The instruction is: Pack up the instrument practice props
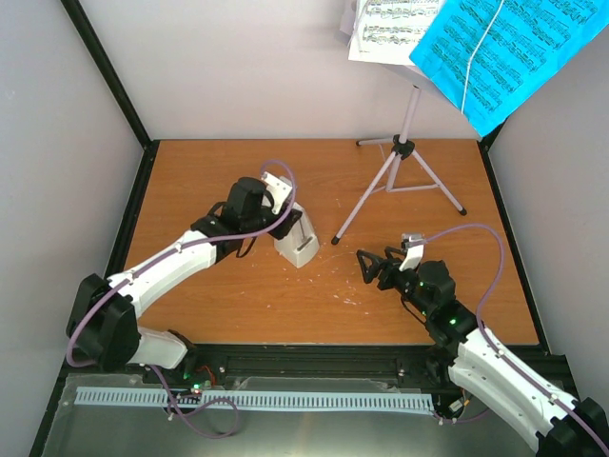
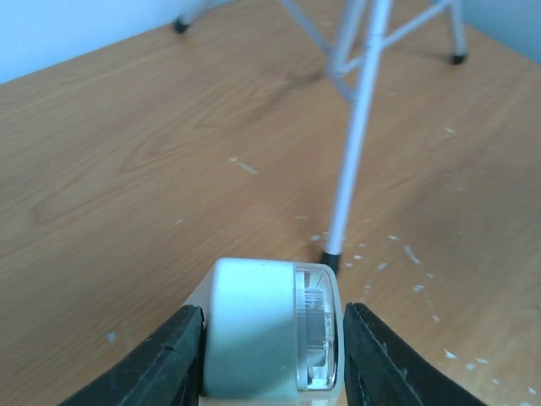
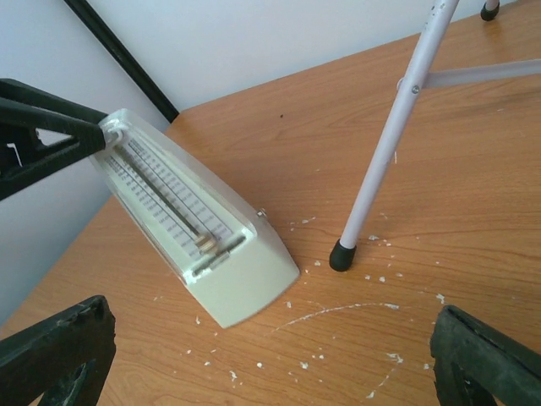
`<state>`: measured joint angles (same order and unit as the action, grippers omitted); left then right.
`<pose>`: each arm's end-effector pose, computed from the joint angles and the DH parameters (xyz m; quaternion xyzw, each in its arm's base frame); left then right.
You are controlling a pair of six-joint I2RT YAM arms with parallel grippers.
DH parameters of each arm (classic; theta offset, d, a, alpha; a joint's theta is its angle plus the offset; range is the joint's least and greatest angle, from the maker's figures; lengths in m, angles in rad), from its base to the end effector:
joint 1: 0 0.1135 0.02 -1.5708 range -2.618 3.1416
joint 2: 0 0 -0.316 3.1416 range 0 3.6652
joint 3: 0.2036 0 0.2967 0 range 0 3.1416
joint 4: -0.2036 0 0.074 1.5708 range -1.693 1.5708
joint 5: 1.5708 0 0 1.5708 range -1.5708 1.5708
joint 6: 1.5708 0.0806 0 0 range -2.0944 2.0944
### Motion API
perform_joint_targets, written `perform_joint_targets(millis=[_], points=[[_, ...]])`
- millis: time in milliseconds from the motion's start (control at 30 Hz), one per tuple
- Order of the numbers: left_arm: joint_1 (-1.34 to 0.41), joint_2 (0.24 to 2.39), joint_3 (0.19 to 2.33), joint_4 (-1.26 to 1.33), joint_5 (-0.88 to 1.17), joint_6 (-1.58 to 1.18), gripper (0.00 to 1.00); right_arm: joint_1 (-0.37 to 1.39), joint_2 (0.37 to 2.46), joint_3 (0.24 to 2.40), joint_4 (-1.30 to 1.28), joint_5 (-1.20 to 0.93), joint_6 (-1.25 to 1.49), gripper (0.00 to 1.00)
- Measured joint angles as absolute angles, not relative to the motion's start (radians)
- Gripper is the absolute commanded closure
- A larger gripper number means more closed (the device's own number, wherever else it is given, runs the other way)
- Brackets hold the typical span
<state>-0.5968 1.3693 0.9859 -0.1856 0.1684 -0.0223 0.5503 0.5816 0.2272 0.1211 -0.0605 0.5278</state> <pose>0.3050 -0.2236 0.2874 0.2864 0.8268 -0.2160 0.4333 0.1675 0.1085 0.2068 -0.0276 0.7840 0.3385 0.5197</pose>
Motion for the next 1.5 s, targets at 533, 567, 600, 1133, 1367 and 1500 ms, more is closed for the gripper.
perform_joint_targets(millis=[533, 567, 600, 1133, 1367, 1500], points=[[-0.591, 1.367, 0.961, -0.306, 0.133, -0.31, 0.18, 0.55, 0.614, 0.227, 0.105, -0.038, 0.521, 0.0], [-0.59, 1.366, 0.949, -0.304, 0.15, -0.318, 0.18, 0.55, 0.616, 0.227, 0.108, -0.039, 0.521, 0.0], [-0.59, 1.365, 0.938, -0.304, 0.169, -0.328, 0.18, 0.55, 0.617, 0.227, 0.11, -0.04, 0.521, 0.0], [-0.601, 1.346, 0.825, -0.211, 0.533, -0.372, 0.08, 0.55, 0.744, 0.227, 0.181, -0.157, 0.455, 0.0], [-0.563, 1.254, 0.888, -0.322, 0.459, -0.219, 0.01, 0.59, 0.841, 0.223, 0.278, -0.213, 0.364, 0.0], [-0.504, 1.274, 0.948, -0.322, 0.417, -0.13, 0.01, 0.67, 0.934, 0.221, 0.369, -0.171, 0.298, 0.0]])
